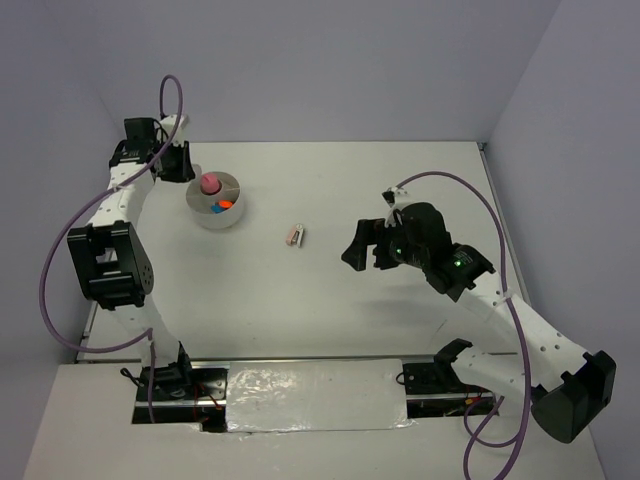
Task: Sort the stationery into containers
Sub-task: Place the stationery in the storage box.
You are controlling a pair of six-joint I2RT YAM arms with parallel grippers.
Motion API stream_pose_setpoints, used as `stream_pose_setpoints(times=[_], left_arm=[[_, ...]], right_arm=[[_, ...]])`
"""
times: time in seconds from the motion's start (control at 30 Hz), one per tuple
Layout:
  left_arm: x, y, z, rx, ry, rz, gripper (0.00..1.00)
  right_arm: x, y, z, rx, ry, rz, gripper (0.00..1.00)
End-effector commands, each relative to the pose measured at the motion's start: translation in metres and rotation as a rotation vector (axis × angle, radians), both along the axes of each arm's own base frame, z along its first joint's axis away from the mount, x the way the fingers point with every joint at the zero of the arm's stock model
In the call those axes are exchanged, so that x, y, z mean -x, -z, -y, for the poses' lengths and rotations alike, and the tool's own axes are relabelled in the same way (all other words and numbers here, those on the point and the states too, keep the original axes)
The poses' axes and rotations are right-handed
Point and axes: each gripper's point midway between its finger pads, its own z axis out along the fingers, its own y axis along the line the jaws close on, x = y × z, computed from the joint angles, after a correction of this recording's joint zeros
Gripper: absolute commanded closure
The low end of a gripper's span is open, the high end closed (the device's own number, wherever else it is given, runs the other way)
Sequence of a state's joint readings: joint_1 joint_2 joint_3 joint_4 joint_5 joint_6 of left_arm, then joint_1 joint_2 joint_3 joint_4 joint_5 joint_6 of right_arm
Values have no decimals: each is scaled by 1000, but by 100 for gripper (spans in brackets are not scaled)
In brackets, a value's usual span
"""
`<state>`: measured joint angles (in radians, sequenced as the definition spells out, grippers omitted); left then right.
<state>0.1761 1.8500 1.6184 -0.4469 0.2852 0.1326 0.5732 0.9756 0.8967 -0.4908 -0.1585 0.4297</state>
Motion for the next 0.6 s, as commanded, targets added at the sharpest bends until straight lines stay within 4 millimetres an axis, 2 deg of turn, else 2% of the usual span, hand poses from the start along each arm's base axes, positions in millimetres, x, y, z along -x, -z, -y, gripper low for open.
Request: stream_pose_setpoints(times=[0.0, 0.1, 0.2, 0.37, 0.57], left_arm=[[-9, 4, -4, -13, 28, 32, 99], [-10, 7, -10, -25, -5, 27, 98], [-12, 8, -9, -15, -5, 29, 96], [-11, 19, -1, 27, 18, 7, 91], [-1, 28, -2, 26, -4, -4, 74]], right_arm=[[-3, -19, -7, -46, -19, 34, 0], [-3, -23, -9, -65, -23, 36, 0], [-3, -22, -11, -70, -24, 31, 0], [-3, -22, -12, -79, -24, 27, 0], [-3, -23, -14, -92, -29, 24, 0]])
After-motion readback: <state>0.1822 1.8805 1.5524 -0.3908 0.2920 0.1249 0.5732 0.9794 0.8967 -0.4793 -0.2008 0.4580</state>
